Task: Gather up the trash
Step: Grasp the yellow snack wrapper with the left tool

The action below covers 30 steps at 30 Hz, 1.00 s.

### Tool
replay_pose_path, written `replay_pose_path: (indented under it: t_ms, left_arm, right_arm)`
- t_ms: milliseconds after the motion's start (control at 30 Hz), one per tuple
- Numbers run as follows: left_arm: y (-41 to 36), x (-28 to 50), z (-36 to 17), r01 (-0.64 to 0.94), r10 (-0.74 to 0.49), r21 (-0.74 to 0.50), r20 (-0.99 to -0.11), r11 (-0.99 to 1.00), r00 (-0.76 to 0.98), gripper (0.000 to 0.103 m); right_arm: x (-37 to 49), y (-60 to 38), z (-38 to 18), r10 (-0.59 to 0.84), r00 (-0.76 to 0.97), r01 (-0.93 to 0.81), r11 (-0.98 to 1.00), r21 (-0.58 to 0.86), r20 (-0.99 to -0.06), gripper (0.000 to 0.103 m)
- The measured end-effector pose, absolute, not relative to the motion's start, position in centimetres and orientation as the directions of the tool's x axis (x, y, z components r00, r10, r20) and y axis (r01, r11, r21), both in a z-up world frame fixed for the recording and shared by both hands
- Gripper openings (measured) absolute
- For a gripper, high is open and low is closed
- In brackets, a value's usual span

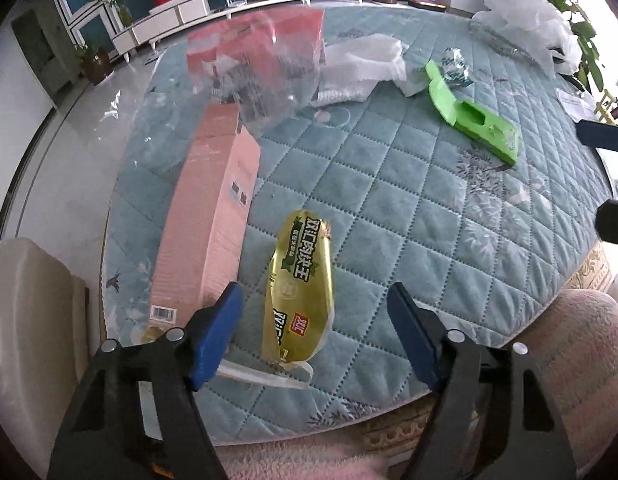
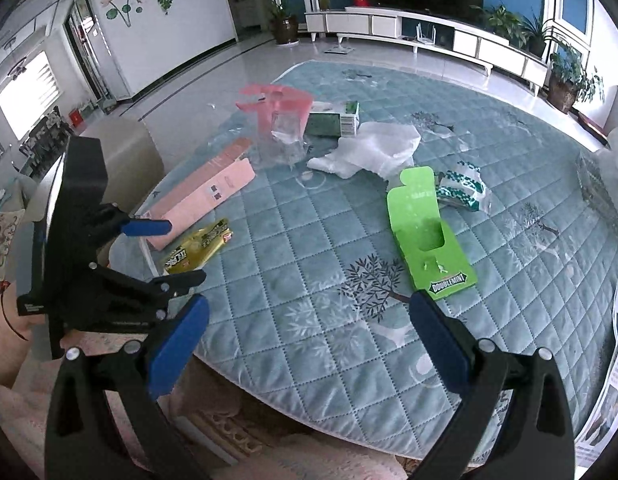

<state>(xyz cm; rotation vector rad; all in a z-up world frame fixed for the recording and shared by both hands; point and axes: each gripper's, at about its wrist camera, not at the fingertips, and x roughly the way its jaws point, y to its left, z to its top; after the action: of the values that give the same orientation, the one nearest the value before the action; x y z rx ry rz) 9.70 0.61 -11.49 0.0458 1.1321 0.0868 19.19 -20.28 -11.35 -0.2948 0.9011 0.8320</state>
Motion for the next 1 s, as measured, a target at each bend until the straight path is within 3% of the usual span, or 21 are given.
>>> replay_pose_path:
  t_ms: [267,333,400,533,667,800,1000]
  left_arm:
    - [1.3,10.4,-13.2,-0.068,0.109,0.090,-0.913,0.994,0.394,0.074]
    - [1.5,10.5,-13.5,-0.069,0.100,0.080,-0.918,0.994,0.385,0.068]
    - [1.5,10.6,-13.5,-0.065,0.080,0.060,-0.920,0.996,0.382,0.054]
    - [1.3,10.8,-13.5,-0.053,0.077,0.061,-0.919,0.997,0.386,0.046]
    - [1.0,10.9,-13.4,-0.043,0.071,0.059,-0.916,0.997,0.395,0.014]
    - [1.0,11.2,-13.2,-0.055,0.060,0.041,-0.912,0.998,0.405,0.008]
    - [0.5,12.7,-12.6,-0.048,0.034,0.015,-0.907,0.999,0.420,0.007]
  right_arm:
    - [20.8,-20.8,-12.3,0.488,0.349,-0.716,0.689,0.107,-0.800,0.098]
    - [21.0,-20.7,-12.4,0.482,0.353,-0.714,0.693,0.102,-0.802,0.098]
    - [21.1,-20.6,-12.4,0.479,0.356,-0.713,0.694,0.098,-0.802,0.098]
    - [21.2,-20.5,-12.5,0.478,0.358,-0.714,0.694,0.095,-0.802,0.098]
    - [21.5,-20.5,-12.9,0.459,0.371,-0.705,0.705,0.077,-0.808,0.098]
    - [21.9,-20.7,-13.3,0.443,0.378,-0.698,0.714,0.065,-0.813,0.098]
    - [23.5,-21.5,-13.9,0.400,0.426,-0.666,0.745,0.018,-0.812,0.098]
